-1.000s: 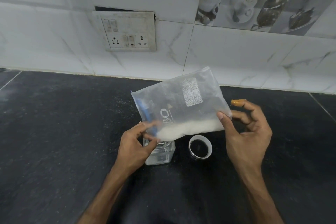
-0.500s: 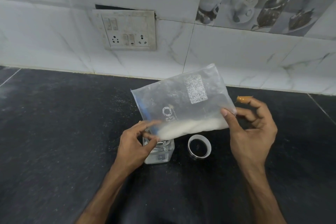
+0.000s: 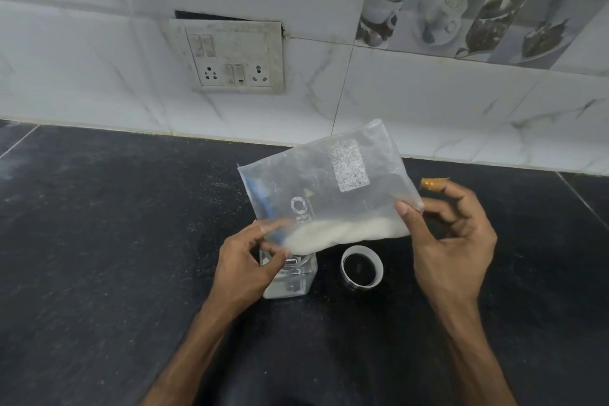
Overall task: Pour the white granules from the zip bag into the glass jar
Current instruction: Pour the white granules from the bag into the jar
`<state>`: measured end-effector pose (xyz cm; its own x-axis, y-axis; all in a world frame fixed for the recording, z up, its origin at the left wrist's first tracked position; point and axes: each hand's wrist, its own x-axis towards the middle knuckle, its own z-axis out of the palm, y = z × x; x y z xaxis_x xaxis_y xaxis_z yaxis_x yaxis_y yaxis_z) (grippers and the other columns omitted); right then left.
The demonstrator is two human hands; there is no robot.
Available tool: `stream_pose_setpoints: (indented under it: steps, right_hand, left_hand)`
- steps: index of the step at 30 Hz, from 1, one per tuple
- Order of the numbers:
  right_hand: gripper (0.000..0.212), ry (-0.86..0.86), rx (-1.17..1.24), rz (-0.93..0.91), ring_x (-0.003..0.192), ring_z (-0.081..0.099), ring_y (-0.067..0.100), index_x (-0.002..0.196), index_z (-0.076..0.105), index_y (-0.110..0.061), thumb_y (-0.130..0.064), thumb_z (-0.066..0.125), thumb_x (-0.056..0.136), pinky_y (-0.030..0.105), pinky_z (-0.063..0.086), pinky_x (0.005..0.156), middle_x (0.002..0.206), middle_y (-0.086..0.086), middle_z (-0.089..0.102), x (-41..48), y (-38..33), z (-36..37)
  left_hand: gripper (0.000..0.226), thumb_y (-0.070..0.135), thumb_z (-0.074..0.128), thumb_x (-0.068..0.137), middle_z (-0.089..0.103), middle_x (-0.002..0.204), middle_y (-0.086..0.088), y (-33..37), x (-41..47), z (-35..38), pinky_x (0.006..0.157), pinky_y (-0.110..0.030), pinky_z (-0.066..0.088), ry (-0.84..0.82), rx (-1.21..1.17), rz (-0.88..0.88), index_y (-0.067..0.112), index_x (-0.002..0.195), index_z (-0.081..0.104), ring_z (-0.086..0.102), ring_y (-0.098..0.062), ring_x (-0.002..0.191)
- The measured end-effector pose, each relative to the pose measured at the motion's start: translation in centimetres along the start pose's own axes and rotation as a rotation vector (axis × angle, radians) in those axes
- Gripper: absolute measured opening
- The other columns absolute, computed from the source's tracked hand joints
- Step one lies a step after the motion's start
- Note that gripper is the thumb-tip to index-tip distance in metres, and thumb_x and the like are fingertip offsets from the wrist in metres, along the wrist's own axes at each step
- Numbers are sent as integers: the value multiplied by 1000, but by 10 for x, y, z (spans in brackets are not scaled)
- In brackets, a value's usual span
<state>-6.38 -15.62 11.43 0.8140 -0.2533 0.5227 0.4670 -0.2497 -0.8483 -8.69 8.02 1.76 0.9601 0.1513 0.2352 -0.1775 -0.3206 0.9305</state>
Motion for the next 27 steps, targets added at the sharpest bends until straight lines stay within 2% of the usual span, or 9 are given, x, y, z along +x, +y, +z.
stream_pose_setpoints:
  steps: [2,5,8,12,15,17,20,23,27]
  right_hand:
    - [41,7,-3,0,87,74,12,106,62,-27,-5,81,78,56,53,95,94,10,75,0,0,0]
    - [39,-2,-5,8,87,74,13,106,63,-26,-6,81,78,58,52,95,90,1,76,-1,0,0]
    - [39,6,-12,4,87,74,12,107,63,-24,-6,81,78,58,52,95,90,3,76,-1,-1,1]
    - [36,-1,-9,1,87,74,14,105,64,-21,-5,81,78,56,54,92,94,10,74,-1,-1,2]
    - [37,5,-6,6,88,74,14,105,63,-24,-5,81,78,56,54,92,89,0,76,-1,-1,1]
    - [38,-2,-7,3,88,74,12,105,63,-25,-5,81,78,53,55,92,89,-4,76,0,-1,1]
    - [40,14,-24,-6,87,73,11,105,63,-27,-6,82,77,52,54,95,92,1,75,1,-1,2]
    - [40,-4,-31,-12,87,73,7,105,62,-28,-5,80,78,43,57,91,91,-6,75,1,-2,2]
    - [39,3,-46,-22,88,73,8,108,63,-21,-4,80,78,36,59,89,97,10,74,2,0,0]
  left_hand:
    - [56,2,82,76,69,115,28,-3,0,0,101,-58,50,-17,4,4,34,120,69,73,-2,76]
    - [55,1,83,75,65,123,28,-5,0,0,101,-60,49,-11,-11,-5,32,120,70,74,-4,75]
    - [55,2,83,76,67,116,33,-5,0,1,102,-61,48,-19,-3,5,33,119,69,72,-1,74]
    - [57,2,82,76,68,117,29,-4,0,-1,101,-60,50,-12,-11,9,37,118,68,73,-4,76]
    - [59,-1,81,76,69,118,23,0,0,0,98,-54,54,-10,-22,3,41,116,67,74,-5,75]
    - [60,-1,82,76,69,117,25,0,0,0,98,-56,53,-9,-21,4,41,116,68,73,-5,74]
    - [57,2,82,76,69,116,25,-5,0,0,103,-62,47,-27,-17,6,36,120,69,74,-6,75]
    - [59,1,82,76,69,118,26,-6,1,0,103,-61,47,-18,-14,5,38,120,68,74,-8,73]
    - [55,1,82,77,71,116,19,-8,1,0,100,-59,51,-29,-22,0,32,121,69,74,-7,75]
